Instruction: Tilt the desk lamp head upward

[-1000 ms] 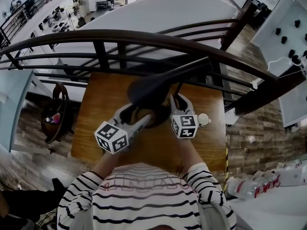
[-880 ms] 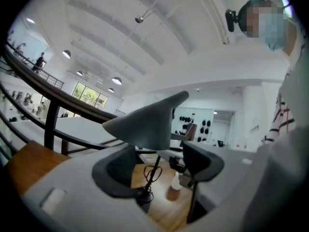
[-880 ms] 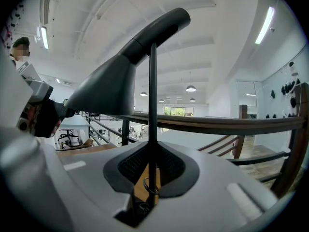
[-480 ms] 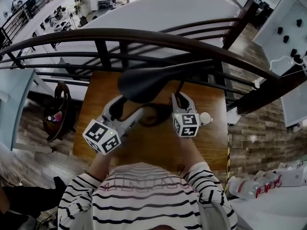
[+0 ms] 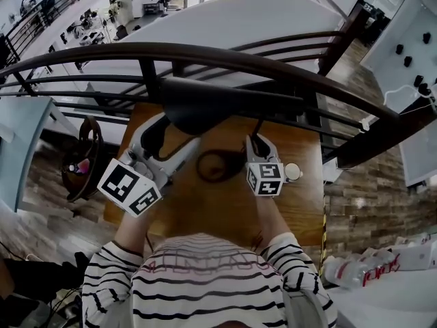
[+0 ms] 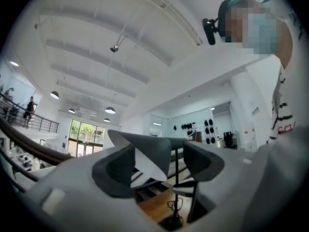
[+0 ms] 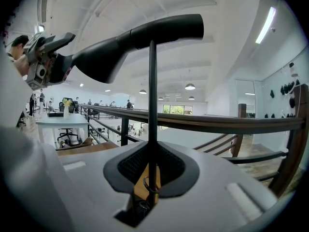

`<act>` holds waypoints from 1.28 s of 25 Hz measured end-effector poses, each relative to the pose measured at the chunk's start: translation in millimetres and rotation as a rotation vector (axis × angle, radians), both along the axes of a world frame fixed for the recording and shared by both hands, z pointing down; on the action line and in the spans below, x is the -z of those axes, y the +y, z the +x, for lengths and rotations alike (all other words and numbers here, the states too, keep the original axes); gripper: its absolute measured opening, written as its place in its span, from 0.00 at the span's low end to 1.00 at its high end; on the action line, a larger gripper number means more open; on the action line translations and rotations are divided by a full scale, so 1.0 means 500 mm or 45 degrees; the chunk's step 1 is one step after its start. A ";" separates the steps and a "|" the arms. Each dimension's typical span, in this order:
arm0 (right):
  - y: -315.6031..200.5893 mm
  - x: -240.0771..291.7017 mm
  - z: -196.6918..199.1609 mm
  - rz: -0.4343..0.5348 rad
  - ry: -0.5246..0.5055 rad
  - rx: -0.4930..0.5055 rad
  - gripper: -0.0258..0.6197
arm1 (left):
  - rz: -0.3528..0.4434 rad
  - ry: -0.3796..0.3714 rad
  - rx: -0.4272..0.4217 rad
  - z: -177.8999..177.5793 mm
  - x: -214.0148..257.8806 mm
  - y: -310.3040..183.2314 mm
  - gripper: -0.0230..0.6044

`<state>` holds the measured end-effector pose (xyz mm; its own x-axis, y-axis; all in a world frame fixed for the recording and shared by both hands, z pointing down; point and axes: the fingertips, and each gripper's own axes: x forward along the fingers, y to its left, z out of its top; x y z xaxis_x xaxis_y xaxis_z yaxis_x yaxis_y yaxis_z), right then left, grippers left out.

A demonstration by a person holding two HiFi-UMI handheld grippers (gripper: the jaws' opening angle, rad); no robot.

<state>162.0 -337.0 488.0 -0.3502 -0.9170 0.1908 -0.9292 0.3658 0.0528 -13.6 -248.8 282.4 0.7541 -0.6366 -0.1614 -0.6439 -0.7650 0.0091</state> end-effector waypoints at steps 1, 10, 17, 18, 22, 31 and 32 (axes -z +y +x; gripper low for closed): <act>0.001 -0.001 0.000 -0.003 0.000 -0.003 0.11 | 0.016 -0.004 0.002 0.000 0.011 0.001 0.53; 0.005 0.001 -0.001 -0.002 -0.006 -0.018 0.11 | 0.088 -0.026 0.008 0.014 0.096 0.007 0.53; 0.005 0.001 -0.003 -0.004 -0.020 -0.023 0.11 | 0.137 -0.072 -0.003 0.030 0.143 0.009 0.53; 0.006 0.000 -0.003 -0.002 -0.025 -0.023 0.11 | 0.140 -0.072 0.000 0.032 0.145 0.009 0.53; 0.006 0.002 -0.005 -0.001 -0.029 -0.019 0.11 | 0.161 -0.066 0.015 0.029 0.144 0.009 0.53; 0.006 -0.005 -0.013 -0.055 -0.090 0.011 0.11 | 0.189 -0.046 0.017 0.021 0.140 0.010 0.53; 0.006 -0.010 -0.014 -0.077 -0.091 0.018 0.11 | 0.191 -0.043 0.018 0.021 0.141 0.010 0.53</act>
